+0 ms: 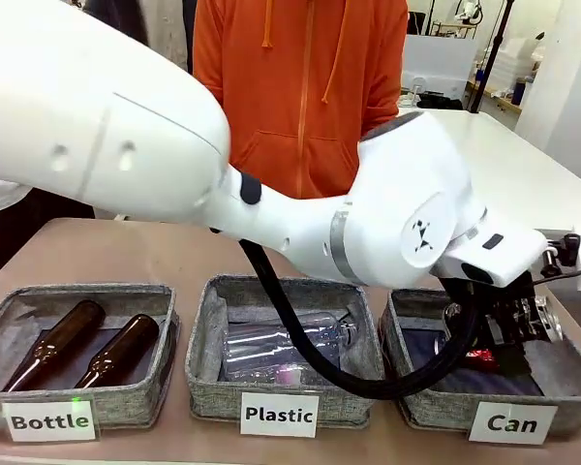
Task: Sort the can waste into the basket.
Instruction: Pick up the can waste from the table and place it in the right Fabric basket.
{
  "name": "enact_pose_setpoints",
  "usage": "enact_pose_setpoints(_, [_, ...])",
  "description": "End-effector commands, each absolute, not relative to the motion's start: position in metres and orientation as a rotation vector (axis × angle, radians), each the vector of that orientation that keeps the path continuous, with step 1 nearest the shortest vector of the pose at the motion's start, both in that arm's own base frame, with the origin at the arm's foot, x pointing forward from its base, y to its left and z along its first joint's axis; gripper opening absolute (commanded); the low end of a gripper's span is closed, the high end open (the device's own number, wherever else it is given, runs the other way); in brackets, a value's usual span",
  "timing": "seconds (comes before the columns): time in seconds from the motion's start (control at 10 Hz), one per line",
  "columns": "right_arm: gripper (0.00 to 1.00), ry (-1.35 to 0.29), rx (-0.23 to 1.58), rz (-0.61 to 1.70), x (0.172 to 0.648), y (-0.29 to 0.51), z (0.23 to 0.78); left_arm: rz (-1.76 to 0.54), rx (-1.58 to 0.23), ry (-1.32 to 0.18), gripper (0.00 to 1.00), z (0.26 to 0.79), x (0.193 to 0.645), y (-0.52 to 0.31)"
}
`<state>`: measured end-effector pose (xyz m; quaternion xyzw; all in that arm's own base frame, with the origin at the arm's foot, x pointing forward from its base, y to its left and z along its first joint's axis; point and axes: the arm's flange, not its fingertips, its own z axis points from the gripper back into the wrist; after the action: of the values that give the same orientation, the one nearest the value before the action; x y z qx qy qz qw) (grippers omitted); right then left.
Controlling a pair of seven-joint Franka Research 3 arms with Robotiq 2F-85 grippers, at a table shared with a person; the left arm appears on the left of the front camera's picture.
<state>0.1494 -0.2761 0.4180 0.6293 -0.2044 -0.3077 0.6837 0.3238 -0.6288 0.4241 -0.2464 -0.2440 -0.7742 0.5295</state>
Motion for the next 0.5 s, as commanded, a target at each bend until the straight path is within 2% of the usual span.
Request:
enact_pose_setpoints(0.0, [1.0, -0.446, 1.407, -0.68, 0.1494, -0.2772, 0.4226, -1.829, -0.507, -0.711, 0.0, 0.4183, 0.3416, -0.6432])
enact_pose_setpoints(0.3, [1.0, -0.446, 1.407, -0.68, 0.1494, -0.2772, 0.4226, -1.775, -0.514, -0.69, 0.0, 0.4204, 0.3479, -0.6381])
enact_pose_setpoints(0.4, [1.0, -0.446, 1.407, -0.68, 0.1494, -0.2772, 0.4226, -1.773, -0.515, -0.685, 0.57, 0.4199, 0.3488, -0.6378])
